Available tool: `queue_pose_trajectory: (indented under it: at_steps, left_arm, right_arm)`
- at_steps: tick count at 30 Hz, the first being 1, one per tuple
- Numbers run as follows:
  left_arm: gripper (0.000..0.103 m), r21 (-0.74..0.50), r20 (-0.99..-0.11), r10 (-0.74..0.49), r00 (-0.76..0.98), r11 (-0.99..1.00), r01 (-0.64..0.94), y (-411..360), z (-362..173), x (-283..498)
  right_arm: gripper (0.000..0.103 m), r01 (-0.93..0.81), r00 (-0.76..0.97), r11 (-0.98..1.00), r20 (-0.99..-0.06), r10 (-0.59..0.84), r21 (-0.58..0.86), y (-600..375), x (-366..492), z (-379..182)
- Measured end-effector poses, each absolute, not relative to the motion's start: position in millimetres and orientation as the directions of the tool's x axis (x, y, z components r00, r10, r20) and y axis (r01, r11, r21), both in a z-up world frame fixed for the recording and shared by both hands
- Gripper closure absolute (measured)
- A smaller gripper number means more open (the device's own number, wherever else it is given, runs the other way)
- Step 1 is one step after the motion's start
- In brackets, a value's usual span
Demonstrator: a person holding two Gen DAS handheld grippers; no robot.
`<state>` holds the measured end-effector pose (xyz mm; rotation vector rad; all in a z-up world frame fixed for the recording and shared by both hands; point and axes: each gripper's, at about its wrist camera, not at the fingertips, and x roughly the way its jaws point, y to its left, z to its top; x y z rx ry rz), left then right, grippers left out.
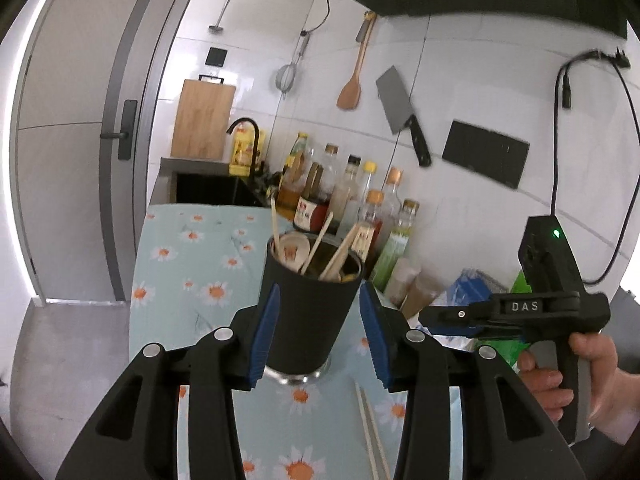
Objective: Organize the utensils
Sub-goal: 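Move both open grippers down toward the last chopsticks on the cloth, then grasp a wooden chopstick with the right gripper while the left gripper grasps another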
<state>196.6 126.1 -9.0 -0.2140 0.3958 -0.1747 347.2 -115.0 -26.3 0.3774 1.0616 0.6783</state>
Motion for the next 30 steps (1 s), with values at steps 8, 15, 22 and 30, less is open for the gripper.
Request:
queue_pose_trajectory:
  at_steps: [8,15,22,30]
  left_arm:
    - [0.063,-0.235,-0.501,-0.186,0.845,0.969,0.074,114,-45,190]
    - [0.063,-0.277,-0.58,-0.201,0.789,0.96,0.041,110,-81,184]
    - [0.063,-0.316,-0.624,-0.21,0.753,0.949,0.002,113,-106,179]
    - [0.063,-0.376,-0.642,-0.258,0.722,0.927,-0.003,116,-123,181]
  right_arm:
    - [0.051,-0.199,0.139,0.785,-0.776,0.615,0.587,-100,343,-69]
    - [0.057,-0.094,-0.017,0.837,-0.842,0.54,0.539,-90,344,-108]
    - [0.083,-0.022,-0.087,0.896,-0.894,0.441,0.444,-82,347,-131]
    - [0.089,0.004,-0.109,0.93,-0.924,0.366,0.368,-71,352,-138]
